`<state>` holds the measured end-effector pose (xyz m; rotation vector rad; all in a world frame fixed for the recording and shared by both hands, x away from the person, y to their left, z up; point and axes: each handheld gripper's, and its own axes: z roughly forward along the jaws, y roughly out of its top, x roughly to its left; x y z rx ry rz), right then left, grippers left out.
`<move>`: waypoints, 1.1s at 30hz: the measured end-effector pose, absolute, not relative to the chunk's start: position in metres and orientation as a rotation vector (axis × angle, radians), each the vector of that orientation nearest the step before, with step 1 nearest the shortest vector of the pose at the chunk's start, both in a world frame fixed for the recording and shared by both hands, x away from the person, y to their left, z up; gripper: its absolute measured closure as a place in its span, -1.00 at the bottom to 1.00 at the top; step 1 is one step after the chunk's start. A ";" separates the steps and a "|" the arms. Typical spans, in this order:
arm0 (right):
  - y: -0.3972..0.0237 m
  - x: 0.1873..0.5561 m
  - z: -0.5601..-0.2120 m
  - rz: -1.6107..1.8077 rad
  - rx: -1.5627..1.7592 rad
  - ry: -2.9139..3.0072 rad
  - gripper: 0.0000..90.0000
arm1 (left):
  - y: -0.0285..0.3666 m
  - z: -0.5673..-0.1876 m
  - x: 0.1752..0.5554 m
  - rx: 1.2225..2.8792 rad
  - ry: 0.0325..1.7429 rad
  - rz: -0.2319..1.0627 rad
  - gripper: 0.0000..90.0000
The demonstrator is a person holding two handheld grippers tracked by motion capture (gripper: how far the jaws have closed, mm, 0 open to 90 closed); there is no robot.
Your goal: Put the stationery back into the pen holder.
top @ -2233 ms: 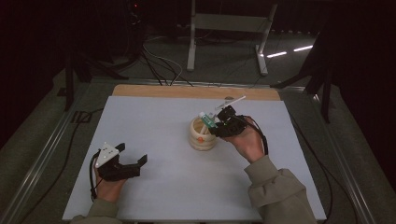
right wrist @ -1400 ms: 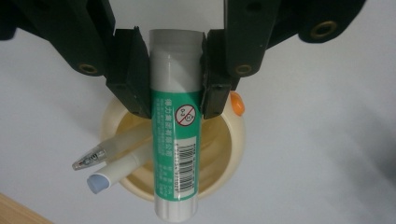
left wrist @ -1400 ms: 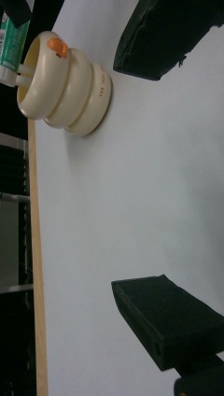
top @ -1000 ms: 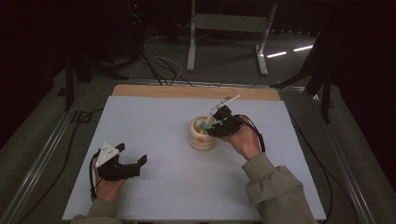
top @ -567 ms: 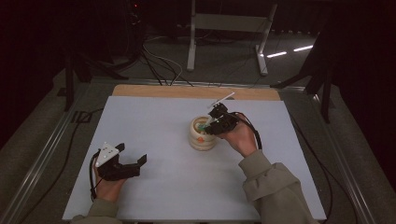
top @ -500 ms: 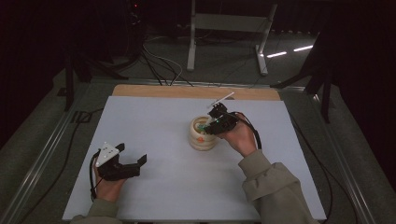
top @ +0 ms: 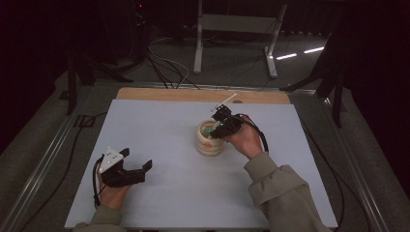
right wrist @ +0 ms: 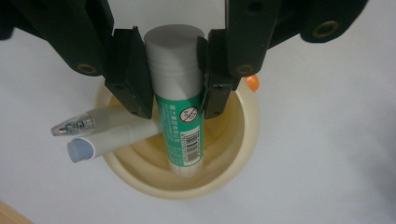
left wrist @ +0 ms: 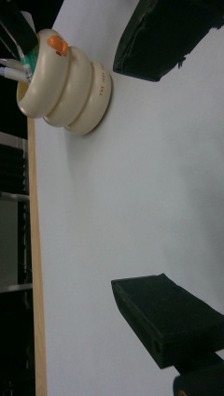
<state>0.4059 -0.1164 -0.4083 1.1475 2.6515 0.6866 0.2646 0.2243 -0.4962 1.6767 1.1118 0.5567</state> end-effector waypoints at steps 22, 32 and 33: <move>-0.126 0.401 -0.409 0.897 1.108 2.520 -0.13 | 0.224 -0.496 0.264 1.678 1.110 0.556 -0.98; -0.142 0.385 -0.406 1.015 1.113 2.386 -0.57 | 0.225 -0.496 0.264 1.672 1.114 0.561 -0.98; -0.144 0.382 -0.406 1.023 1.119 2.363 -0.62 | 0.226 -0.496 0.264 1.668 1.117 0.563 -0.98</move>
